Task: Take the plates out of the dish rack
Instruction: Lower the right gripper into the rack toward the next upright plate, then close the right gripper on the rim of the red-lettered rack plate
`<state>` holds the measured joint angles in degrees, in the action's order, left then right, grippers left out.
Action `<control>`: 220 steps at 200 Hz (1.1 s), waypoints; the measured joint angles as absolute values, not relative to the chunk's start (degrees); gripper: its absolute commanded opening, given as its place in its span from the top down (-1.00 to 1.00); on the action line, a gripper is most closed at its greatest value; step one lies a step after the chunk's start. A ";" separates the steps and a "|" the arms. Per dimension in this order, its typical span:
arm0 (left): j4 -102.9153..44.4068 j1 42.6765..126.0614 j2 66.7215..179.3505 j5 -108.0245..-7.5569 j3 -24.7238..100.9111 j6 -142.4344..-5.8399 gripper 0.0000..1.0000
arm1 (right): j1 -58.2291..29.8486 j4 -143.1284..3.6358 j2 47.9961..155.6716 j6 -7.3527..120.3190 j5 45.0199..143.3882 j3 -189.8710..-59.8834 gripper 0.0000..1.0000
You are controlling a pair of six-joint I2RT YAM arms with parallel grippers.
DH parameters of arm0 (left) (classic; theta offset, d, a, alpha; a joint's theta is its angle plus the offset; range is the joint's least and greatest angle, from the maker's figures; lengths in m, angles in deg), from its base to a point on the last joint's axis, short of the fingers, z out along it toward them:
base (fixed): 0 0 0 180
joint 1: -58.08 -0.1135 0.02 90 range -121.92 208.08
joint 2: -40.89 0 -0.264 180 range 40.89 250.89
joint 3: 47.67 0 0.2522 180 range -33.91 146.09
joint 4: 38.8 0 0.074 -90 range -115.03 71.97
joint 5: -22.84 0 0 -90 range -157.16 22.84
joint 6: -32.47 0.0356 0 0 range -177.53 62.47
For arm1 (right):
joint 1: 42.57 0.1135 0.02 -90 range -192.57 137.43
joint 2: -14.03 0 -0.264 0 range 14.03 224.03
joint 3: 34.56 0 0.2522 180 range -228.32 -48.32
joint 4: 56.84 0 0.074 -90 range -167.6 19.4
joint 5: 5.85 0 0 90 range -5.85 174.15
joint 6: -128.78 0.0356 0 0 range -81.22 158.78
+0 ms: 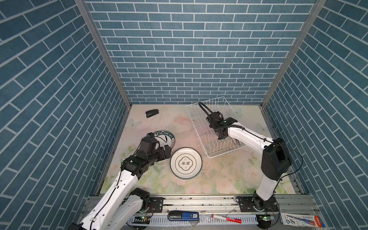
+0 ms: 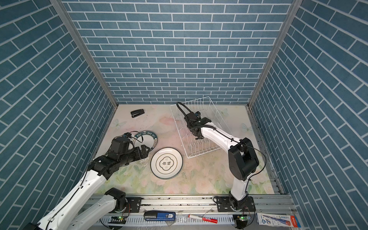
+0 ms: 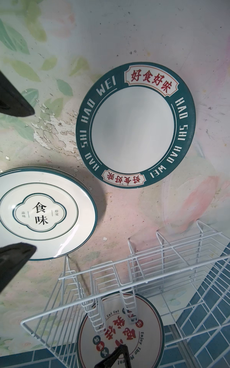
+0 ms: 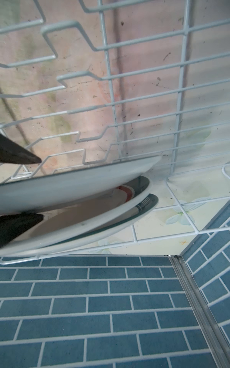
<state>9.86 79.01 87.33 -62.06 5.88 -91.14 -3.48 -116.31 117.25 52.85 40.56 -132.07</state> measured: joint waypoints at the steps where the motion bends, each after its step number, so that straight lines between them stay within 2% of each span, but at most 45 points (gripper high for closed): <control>1: 9.88 79.01 87.31 -62.06 5.88 -91.14 -0.99 | -3.48 -116.31 117.27 52.89 40.49 -132.07 0.30; 75: 9.86 79.01 85.56 -62.21 5.84 -91.18 -0.99 | -3.48 -114.98 117.34 53.07 34.96 -130.15 0.73; 139: 9.82 79.01 85.47 -62.28 5.14 -91.59 -0.99 | -3.18 -114.93 117.27 51.56 32.41 -129.05 1.00; 220: 7.74 79.01 85.69 -61.93 2.95 -91.88 -0.99 | -0.47 -113.64 116.01 51.01 30.92 -127.33 1.00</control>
